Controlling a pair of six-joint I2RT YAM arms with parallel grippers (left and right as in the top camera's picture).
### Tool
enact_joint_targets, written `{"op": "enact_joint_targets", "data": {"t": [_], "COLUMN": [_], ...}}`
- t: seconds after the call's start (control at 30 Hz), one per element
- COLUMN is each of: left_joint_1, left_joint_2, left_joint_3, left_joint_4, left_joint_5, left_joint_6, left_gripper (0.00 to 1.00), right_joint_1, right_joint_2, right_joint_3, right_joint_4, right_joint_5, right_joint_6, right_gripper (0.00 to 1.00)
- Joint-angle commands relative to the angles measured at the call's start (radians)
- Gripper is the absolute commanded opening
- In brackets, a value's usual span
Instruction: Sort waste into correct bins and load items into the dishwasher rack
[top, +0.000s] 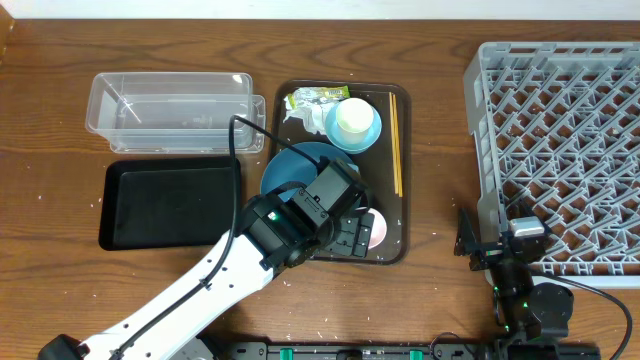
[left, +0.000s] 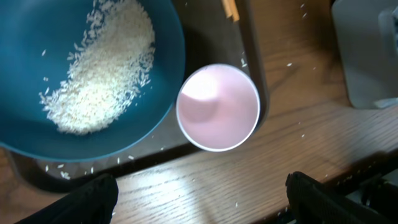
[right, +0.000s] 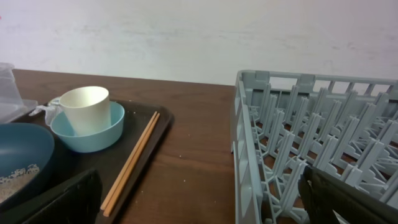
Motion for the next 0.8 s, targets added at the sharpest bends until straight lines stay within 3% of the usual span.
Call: {"op": "enact_joint_targets", "data": {"t": [0.0, 0.3, 0.47, 0.57, 0.77], "left_joint_1": [-0.003, -0.003, 0.035, 0.142, 0.437], "left_joint_2": [-0.002, 0.0, 0.0, -0.002, -0.002], "left_joint_3": [0.019, 0.019, 0.019, 0.019, 0.019], "left_joint_4": [0.018, 0.029, -0.045, -0.132, -0.283], "left_joint_5": [-0.027, -0.032, -0.15, -0.194, -0.194], "left_joint_6": [-0.009, -0.007, -0.016, -0.082, -0.084], "left_gripper": [0.89, 0.89, 0.9, 0.9, 0.89], "right_joint_1": [-0.008, -0.008, -0.008, -0.008, -0.008], "right_joint_2": [0.0, 0.0, 0.0, 0.0, 0.0], "right_joint_3": [-0.002, -0.002, -0.002, -0.002, -0.002], "right_joint_4": [-0.004, -0.004, -0.004, -0.004, -0.004], "right_joint_5": [0.0, 0.0, 0.0, 0.0, 0.0], "right_joint_6": [-0.001, -0.001, -0.001, -0.001, -0.001], "right_gripper": [0.99, 0.99, 0.99, 0.99, 0.99]}}
